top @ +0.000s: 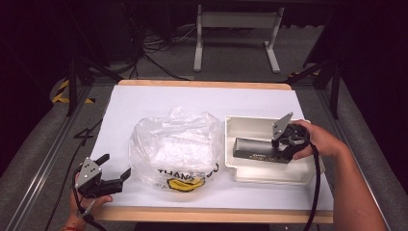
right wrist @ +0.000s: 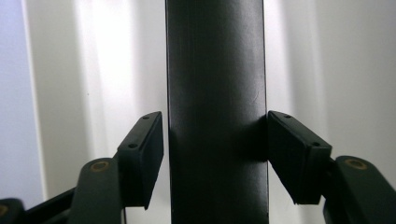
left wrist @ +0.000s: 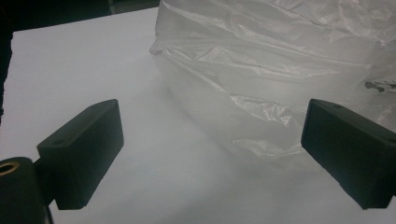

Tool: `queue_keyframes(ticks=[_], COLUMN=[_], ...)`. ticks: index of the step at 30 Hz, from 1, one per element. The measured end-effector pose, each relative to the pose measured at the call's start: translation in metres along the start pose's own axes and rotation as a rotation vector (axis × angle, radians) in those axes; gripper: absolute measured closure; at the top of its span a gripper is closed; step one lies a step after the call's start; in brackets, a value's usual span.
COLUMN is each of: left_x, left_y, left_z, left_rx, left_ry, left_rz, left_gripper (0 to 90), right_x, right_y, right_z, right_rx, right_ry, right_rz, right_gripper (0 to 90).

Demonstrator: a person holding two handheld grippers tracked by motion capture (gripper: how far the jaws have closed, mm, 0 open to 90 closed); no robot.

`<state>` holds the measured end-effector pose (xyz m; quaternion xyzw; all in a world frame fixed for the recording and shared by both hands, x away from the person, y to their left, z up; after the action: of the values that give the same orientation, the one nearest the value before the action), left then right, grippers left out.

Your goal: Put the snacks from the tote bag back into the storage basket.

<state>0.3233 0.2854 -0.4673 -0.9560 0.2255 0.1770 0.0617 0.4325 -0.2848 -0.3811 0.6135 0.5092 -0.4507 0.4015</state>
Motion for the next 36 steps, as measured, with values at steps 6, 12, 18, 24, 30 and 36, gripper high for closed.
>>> queue_keyframes(ticks=[6,12,18,24,30,36], left_x=[0.001,0.001,0.002,0.003,0.003,0.004], left_y=[-0.001,-0.001,-0.001,-0.001,0.0,-0.001], left_z=[0.0,0.0,0.0,-0.001,-0.001,-0.001], left_rx=[-0.013,-0.007,-0.007,-0.014,0.001,-0.005], left_ry=[-0.003,-0.011,-0.019,-0.023,-0.029,-0.04], left_rz=[0.013,0.02,0.021,0.03,0.038,0.038], left_gripper=[6.6,6.6,6.7,6.6,6.7,6.7], right_x=[-0.003,-0.003,-0.002,-0.005,-0.011,-0.015], right_y=[-0.001,0.0,-0.002,-0.003,-0.004,-0.004], right_z=[0.0,0.0,-0.001,-0.003,-0.005,-0.007], right_rx=[0.017,0.014,0.006,0.02,0.024,0.066], right_ry=[0.031,0.074,0.078,0.097,0.134,0.181], right_rz=[0.027,0.042,0.055,0.081,0.131,0.188], right_gripper=[37.1,37.1,36.7,35.9,35.4,34.8])
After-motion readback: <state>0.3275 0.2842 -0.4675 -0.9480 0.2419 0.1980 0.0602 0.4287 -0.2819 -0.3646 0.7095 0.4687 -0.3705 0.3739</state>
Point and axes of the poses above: each handheld gripper's, and its own axes: x roughly forward along the jaws, z roughly out of its underside, y roughly to its right, the point moved 2 cm from there along x, roughly forward along the jaws, and after that the axes turned 6 degrees about -z, right-handed, at the moved point
